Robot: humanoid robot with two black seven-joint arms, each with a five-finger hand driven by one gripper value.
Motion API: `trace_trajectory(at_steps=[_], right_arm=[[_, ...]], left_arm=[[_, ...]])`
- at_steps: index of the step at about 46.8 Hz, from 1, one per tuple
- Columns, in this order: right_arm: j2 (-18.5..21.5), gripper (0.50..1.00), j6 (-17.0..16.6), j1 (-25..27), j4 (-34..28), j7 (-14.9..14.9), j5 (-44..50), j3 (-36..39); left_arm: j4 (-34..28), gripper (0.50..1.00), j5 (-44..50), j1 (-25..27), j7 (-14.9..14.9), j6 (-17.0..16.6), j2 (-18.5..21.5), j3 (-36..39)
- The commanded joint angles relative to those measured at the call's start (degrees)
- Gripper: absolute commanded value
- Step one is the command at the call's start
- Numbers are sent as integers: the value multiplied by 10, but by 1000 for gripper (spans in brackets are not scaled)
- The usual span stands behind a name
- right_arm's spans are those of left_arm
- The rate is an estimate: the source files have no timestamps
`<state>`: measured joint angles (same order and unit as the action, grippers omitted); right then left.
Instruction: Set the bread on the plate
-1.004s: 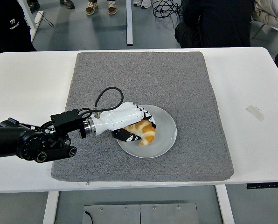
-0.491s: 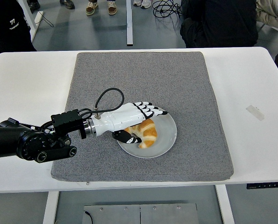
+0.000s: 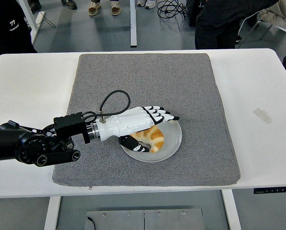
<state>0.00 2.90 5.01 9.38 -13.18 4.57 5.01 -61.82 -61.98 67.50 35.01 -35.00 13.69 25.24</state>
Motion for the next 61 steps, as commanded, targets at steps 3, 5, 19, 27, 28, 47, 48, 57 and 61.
trace_trajectory(at_steps=[3, 5, 19, 27, 28, 47, 48, 57, 61], right_arm=[[0, 1000, 0, 0, 0, 0, 0, 0], [0, 1000, 0, 0, -1, 0, 0, 0], [0, 1000, 0, 0, 0, 0, 0, 0], [0, 1000, 0, 0, 0, 0, 0, 0], [0, 1000, 0, 0, 0, 0, 0, 0], [0, 1000, 0, 0, 0, 0, 0, 0], [0, 1000, 0, 0, 0, 0, 0, 0], [0, 1000, 0, 0, -1, 0, 0, 0], [0, 1000, 0, 0, 0, 0, 0, 0]], left_arm=[[-19, 969, 0, 7, 0, 0, 12, -3], [-22, 971, 0, 6, 0, 0, 13, -11], [-40, 972, 40, -8, 0, 0, 31, -149], [-43, 974, 98, -19, 0, 0, 38, -224], [-43, 974, 107, -19, 0, 0, 39, -231], [-30, 974, 359, -46, 0, 0, 68, -337], [-29, 974, 367, -52, 0, 0, 68, -347], [51, 974, 444, -102, 0, 26, 55, -461], [117, 974, 467, -108, 0, 84, 26, -490]])
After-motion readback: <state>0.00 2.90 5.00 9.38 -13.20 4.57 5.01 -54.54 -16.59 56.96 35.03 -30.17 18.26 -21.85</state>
